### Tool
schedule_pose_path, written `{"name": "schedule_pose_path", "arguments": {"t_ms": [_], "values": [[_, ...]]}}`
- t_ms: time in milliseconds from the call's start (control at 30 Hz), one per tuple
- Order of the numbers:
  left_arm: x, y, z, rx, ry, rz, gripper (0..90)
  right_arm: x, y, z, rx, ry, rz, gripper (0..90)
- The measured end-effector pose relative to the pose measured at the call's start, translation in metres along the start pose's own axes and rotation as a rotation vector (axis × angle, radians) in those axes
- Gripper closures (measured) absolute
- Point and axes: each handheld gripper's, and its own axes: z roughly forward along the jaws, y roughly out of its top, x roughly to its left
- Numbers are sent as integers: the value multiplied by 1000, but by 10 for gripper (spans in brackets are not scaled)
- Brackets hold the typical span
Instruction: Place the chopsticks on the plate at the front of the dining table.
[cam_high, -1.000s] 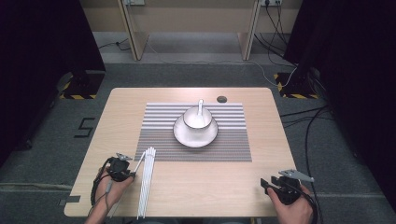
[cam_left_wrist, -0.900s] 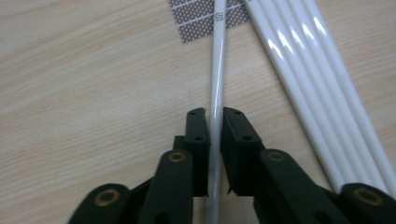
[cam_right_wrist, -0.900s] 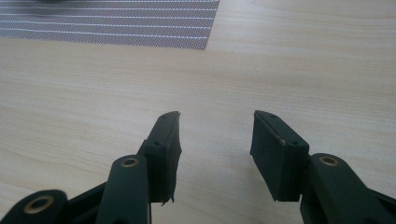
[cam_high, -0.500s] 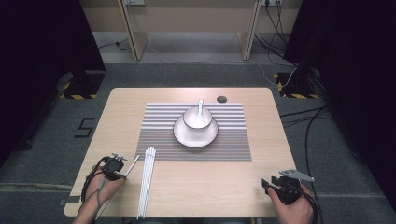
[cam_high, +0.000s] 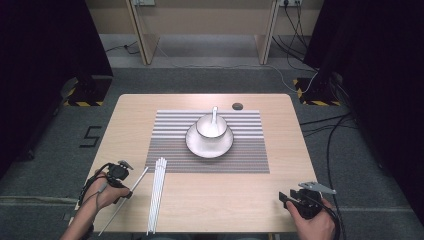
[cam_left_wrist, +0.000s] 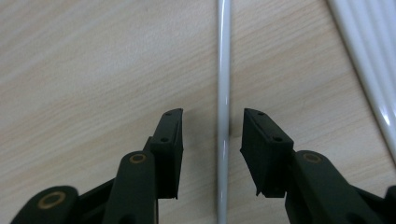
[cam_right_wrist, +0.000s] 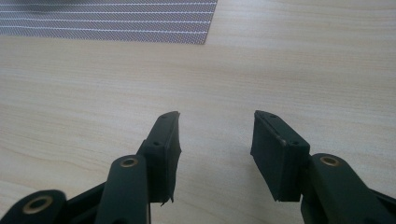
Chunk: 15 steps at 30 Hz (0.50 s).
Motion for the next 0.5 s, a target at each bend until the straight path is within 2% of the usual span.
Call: {"name": "schedule_pose_path", "arguments": {"t_ms": [33, 200, 233, 267, 500], "values": [[0, 1, 0, 1, -12, 15, 595, 0, 0, 0, 1, 0, -2, 521], [-1, 3, 1, -6, -12, 9, 633, -1, 0, 0, 2, 3, -2, 518], [-1, 4, 1, -1, -6, 21, 633, -1, 0, 0, 2, 3, -2, 518], [-3, 4, 2, 25, 3, 51, 711, -1, 0, 0, 7, 5, 3, 517], [-3, 5, 9, 63, -16, 53, 728, -1, -1, 0, 11, 4, 5, 512]]}}
